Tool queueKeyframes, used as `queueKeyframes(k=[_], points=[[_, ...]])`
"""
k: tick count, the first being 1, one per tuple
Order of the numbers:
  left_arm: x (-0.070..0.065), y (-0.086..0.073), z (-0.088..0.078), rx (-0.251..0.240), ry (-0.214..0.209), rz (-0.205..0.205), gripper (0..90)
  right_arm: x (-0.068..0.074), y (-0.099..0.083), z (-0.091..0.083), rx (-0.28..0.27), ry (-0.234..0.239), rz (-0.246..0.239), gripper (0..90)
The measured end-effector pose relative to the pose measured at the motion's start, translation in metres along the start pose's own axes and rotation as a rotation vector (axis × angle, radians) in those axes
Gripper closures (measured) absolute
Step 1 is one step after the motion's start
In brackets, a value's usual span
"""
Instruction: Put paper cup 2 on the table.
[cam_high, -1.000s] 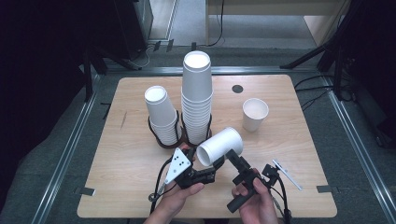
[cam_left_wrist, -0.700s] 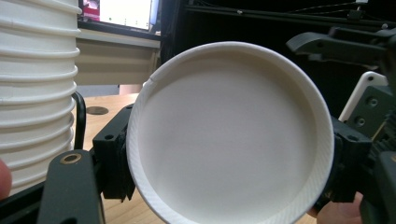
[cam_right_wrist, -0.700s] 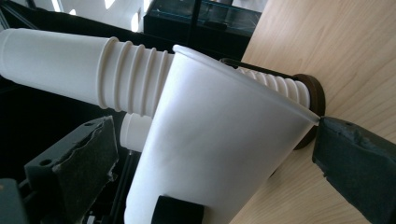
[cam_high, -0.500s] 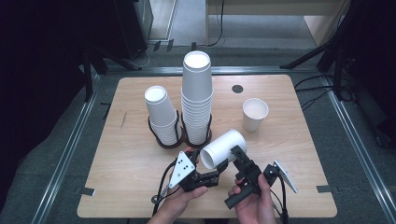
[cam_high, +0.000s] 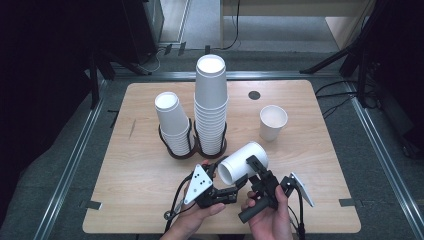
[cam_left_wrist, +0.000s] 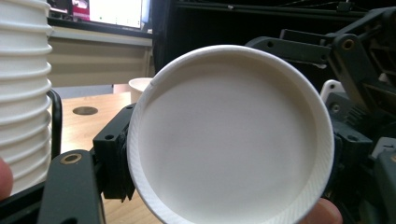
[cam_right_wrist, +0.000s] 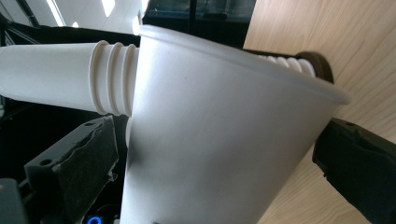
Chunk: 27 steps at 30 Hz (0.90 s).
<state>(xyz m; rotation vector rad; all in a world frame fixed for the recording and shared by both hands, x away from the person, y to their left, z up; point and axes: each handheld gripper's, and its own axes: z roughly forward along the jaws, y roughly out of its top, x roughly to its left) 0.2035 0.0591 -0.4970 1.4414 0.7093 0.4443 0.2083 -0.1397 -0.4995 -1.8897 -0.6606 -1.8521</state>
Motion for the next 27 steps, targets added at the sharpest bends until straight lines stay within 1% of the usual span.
queueKeyframes(k=[1,5,11,12,14,16,18,22,25,27], points=[[-0.0003,-0.0002,0.0000,0.001,-0.002,0.000,22.8,-0.0003,0.0002,-0.0001,0.007,0.000,0.009,0.2],[-0.0020,-0.0012,0.0005,0.007,-0.007,0.005,22.8,-0.0016,0.0000,0.0013,0.010,-0.006,0.012,0.7],[-0.0033,-0.0023,0.0009,0.015,-0.017,0.012,22.8,-0.0045,0.0013,0.0027,-0.003,-0.011,0.043,4.3],[-0.0037,-0.0024,0.0010,0.013,-0.017,0.011,22.8,-0.0052,0.0015,0.0025,-0.002,-0.001,0.059,5.6],[-0.0038,-0.0023,0.0010,0.014,-0.018,0.013,22.8,-0.0062,0.0010,0.0025,-0.004,0.016,0.075,7.3],[-0.0037,-0.0025,0.0009,0.017,-0.020,0.014,22.8,-0.0073,-0.0003,0.0024,-0.010,0.032,0.076,8.9],[-0.0037,-0.0026,0.0009,0.018,-0.020,0.014,22.8,-0.0084,-0.0014,0.0030,-0.012,0.046,0.101,10.3],[-0.0034,-0.0031,0.0010,0.019,-0.023,0.013,22.7,-0.0100,-0.0036,0.0030,-0.021,0.058,0.122,11.9],[-0.0032,-0.0032,0.0007,0.021,-0.029,0.011,22.5,-0.0094,-0.0051,0.0019,-0.025,0.060,0.126,13.0],[-0.0027,-0.0033,0.0007,0.023,-0.035,0.008,22.3,-0.0084,-0.0057,0.0011,-0.031,0.055,0.111,13.4]])
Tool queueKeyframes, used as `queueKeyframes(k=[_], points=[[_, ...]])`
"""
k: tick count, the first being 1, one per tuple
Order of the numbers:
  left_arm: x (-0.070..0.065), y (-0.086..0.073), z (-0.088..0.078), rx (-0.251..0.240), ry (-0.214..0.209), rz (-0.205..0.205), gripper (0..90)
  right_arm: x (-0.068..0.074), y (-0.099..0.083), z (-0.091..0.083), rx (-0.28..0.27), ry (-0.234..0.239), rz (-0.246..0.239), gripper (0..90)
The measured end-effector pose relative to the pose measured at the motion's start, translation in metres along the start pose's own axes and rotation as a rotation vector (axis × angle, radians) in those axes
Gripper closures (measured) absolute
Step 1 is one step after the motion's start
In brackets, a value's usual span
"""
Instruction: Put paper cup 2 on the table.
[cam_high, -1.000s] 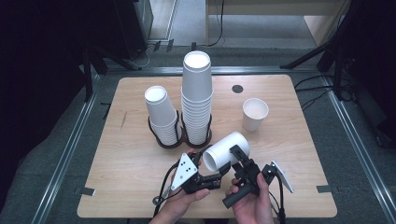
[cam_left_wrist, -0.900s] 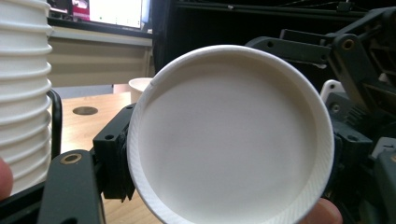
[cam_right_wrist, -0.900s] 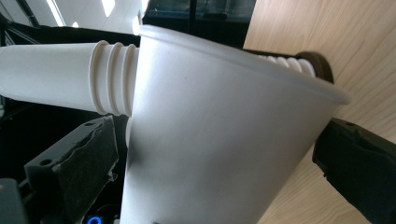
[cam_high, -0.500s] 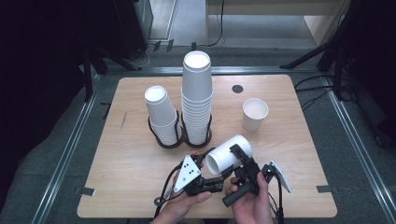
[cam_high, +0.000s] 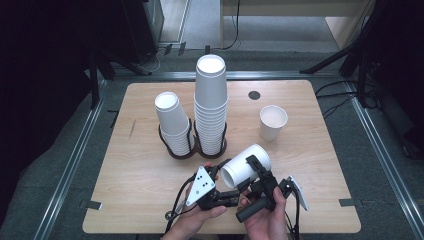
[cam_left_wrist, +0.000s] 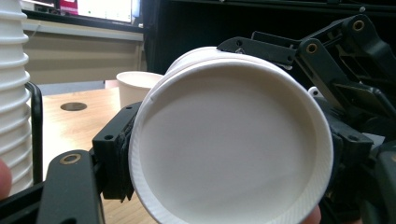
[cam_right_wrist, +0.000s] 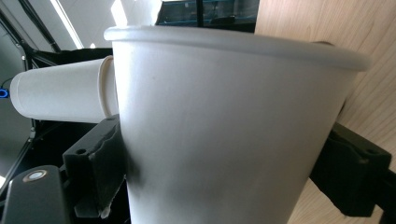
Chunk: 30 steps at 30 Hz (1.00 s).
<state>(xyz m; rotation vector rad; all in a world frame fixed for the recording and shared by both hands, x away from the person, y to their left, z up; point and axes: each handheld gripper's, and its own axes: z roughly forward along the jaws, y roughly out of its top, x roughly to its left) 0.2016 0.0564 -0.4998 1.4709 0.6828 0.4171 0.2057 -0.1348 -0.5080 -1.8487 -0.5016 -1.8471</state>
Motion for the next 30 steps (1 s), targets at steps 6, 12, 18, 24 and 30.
queueKeyframes(k=[6,12,18,24,30], points=[[0.0007,0.0033,-0.0014,0.063,0.001,0.011,20.8,-0.0006,-0.0028,-0.0005,-0.015,-0.015,-0.041,15.3],[0.0009,0.0052,-0.0020,0.086,0.008,0.015,19.4,-0.0005,-0.0036,-0.0010,-0.015,-0.002,-0.048,15.6],[0.0032,0.0054,-0.0027,0.108,0.018,0.003,11.6,-0.0004,-0.0028,-0.0015,-0.036,-0.002,-0.076,15.7],[0.0042,0.0060,-0.0031,0.127,0.020,-0.003,7.9,-0.0003,-0.0008,-0.0018,-0.059,-0.002,-0.094,15.7],[0.0044,0.0062,-0.0038,0.133,0.026,0.000,6.8,0.0000,0.0058,-0.0024,-0.099,0.000,-0.138,15.7]])
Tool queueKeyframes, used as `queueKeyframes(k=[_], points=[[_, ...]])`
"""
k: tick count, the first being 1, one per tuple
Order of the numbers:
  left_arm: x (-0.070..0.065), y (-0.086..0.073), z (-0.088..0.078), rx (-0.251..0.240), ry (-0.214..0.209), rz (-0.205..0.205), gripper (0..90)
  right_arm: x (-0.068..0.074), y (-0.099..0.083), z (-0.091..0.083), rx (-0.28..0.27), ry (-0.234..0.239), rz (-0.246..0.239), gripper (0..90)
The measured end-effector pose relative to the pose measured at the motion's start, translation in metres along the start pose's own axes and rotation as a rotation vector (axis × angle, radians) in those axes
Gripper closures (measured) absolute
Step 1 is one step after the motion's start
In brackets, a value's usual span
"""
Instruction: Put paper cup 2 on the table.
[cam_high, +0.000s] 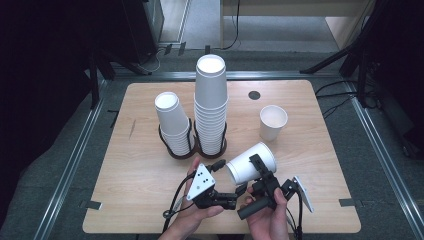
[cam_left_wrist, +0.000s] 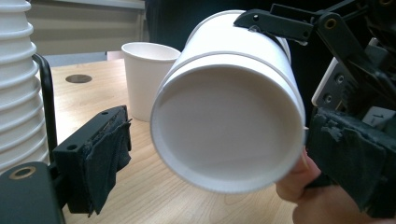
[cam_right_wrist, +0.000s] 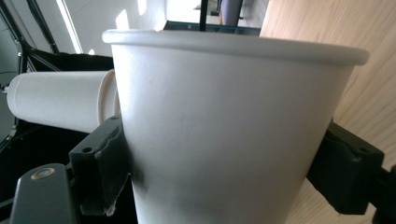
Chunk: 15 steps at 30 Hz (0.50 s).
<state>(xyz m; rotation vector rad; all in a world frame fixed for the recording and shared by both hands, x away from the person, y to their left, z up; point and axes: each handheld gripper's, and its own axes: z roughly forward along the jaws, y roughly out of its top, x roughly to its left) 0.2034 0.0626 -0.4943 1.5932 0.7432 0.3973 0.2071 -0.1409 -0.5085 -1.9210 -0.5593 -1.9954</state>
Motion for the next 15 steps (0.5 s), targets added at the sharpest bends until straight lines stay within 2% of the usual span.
queueKeyframes(k=[2,4,10,15], points=[[0.000,0.000,0.000,0.009,0.006,0.006,1.1,0.000,0.003,0.000,-0.007,0.000,-0.009,15.7],[0.001,0.000,0.000,0.012,0.011,0.003,1.1,0.000,0.006,0.000,-0.023,0.001,-0.036,15.7],[0.003,0.000,0.000,0.018,0.024,0.003,1.1,0.002,0.012,-0.001,-0.043,0.003,-0.064,15.7],[0.003,-0.001,0.000,0.026,0.031,0.006,1.1,0.008,0.015,-0.003,-0.062,0.018,-0.113,15.7]])
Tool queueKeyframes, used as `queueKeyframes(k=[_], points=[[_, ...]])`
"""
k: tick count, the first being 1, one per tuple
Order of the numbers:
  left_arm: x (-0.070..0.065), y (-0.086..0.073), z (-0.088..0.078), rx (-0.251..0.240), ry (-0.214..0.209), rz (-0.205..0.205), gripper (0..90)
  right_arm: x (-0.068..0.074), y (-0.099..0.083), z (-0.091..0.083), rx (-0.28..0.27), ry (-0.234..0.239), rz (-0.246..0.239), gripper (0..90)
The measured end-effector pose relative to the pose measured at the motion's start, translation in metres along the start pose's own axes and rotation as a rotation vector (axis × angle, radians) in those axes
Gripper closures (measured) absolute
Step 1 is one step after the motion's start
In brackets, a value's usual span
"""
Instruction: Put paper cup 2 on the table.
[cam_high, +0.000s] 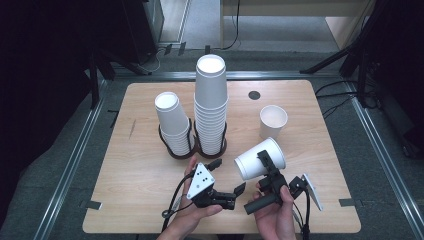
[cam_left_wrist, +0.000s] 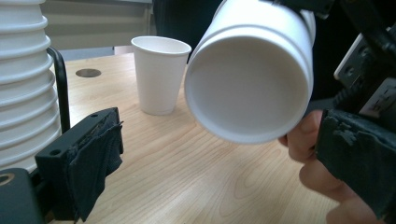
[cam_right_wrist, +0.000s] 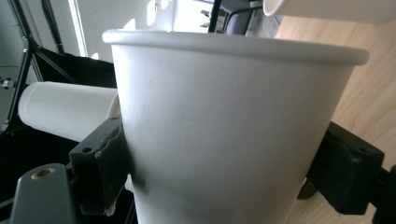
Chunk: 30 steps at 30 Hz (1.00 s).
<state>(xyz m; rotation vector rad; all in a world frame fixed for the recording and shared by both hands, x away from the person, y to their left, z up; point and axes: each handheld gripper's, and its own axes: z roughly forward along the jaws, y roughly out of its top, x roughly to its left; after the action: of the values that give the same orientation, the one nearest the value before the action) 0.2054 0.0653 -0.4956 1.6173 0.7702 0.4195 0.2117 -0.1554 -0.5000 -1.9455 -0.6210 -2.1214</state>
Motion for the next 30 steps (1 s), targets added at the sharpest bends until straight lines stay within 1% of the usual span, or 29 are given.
queueKeyframes(k=[1,4,7,9,10,12,15,18,19,21,22,23,26,30], points=[[0.000,0.000,0.000,0.000,0.001,0.000,1.1,0.001,0.001,0.000,-0.006,0.004,-0.006,15.7],[0.000,0.000,0.000,0.001,0.005,0.000,1.1,0.005,0.004,-0.002,-0.026,0.018,-0.056,15.7],[0.001,0.000,0.000,0.002,0.008,0.002,1.1,0.007,0.009,-0.003,-0.043,0.023,-0.084,15.6],[0.001,0.000,0.000,0.000,0.008,0.002,1.1,0.007,0.011,-0.004,-0.059,0.018,-0.111,15.6],[0.001,0.000,0.000,0.000,0.008,0.002,1.1,0.008,0.012,-0.004,-0.061,0.019,-0.114,15.6],[0.002,0.000,0.000,0.000,0.010,0.001,1.1,0.011,0.013,-0.005,-0.070,0.027,-0.149,15.6],[0.002,0.000,0.000,0.003,0.012,0.001,1.1,0.015,0.014,-0.006,-0.079,0.036,-0.184,15.7],[0.002,0.000,-0.001,0.002,0.013,0.001,1.1,0.016,0.016,-0.006,-0.098,0.040,-0.243,15.6],[0.002,0.000,-0.001,0.002,0.014,0.002,1.1,0.016,0.017,-0.007,-0.100,0.042,-0.251,15.6],[0.002,-0.001,-0.001,0.003,0.015,0.003,1.1,0.017,0.019,-0.007,-0.127,0.041,-0.300,15.6],[0.002,-0.001,-0.001,0.004,0.015,0.005,1.1,0.018,0.019,-0.008,-0.128,0.045,-0.310,15.6],[0.002,-0.001,-0.001,0.004,0.016,0.006,1.1,0.019,0.020,-0.008,-0.138,0.044,-0.338,15.6],[0.002,-0.001,-0.001,0.005,0.017,0.003,1.1,0.021,0.021,-0.008,-0.153,0.048,-0.388,15.6],[0.003,-0.001,-0.001,0.007,0.018,0.004,1.1,0.022,0.024,-0.008,-0.175,0.048,-0.442,15.6]])
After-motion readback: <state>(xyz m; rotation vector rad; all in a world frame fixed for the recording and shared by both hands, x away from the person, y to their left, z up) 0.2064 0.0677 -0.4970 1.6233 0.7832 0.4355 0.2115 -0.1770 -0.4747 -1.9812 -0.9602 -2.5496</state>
